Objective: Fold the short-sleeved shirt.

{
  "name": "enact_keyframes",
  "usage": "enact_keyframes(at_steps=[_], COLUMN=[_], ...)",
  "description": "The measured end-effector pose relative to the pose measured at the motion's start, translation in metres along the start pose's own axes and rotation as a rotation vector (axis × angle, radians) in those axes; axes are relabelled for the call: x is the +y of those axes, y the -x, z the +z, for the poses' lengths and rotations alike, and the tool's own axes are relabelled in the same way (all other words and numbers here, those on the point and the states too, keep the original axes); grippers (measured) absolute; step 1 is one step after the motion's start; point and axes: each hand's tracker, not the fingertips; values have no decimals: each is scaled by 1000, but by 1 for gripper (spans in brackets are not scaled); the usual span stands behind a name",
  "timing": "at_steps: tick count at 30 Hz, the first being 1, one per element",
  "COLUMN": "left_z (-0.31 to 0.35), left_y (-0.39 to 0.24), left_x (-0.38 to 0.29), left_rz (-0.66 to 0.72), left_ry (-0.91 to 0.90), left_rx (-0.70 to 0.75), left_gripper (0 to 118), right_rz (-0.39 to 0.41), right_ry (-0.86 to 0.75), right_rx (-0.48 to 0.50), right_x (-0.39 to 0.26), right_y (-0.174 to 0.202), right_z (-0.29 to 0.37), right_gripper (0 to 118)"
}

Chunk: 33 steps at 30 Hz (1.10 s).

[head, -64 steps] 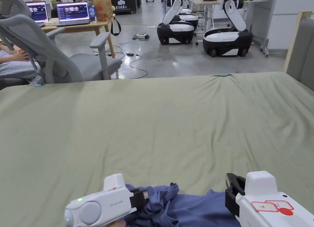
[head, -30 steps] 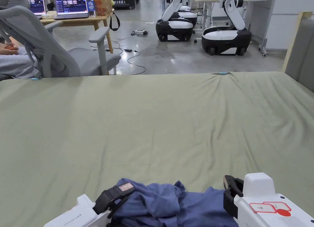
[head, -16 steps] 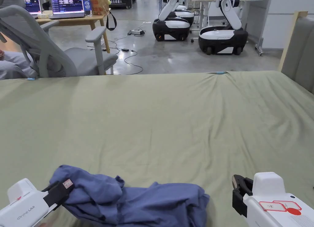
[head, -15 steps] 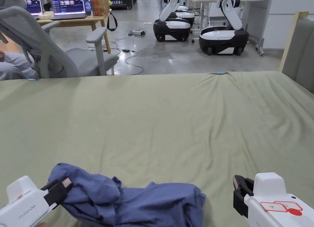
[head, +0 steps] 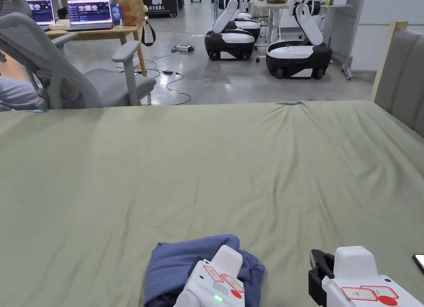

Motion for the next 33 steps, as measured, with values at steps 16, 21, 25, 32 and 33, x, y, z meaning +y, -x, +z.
enact_keyframes(at_steps=[16, 21, 25, 32, 33], left_z=[-3, -24, -28, 32, 37], left_y=[123, 65, 47, 122, 139], left_x=[-34, -35, -30, -37, -47], left_rz=[1004, 976, 933, 864, 891], left_ry=[17, 95, 106, -74, -86], left_rx=[-525, -730, -718, -550, -506], left_gripper=[5, 0, 0, 0, 6], right_rz=[-13, -20, -21, -53, -69], right_ry=[24, 50, 80, 175, 191], right_rx=[47, 57, 74, 266, 294], right_x=[3, 5, 7, 8, 7], right_y=[5, 6, 11, 54, 62], right_z=[-9, -14, -21, -74, -84], right_gripper=[0, 0, 0, 0, 0])
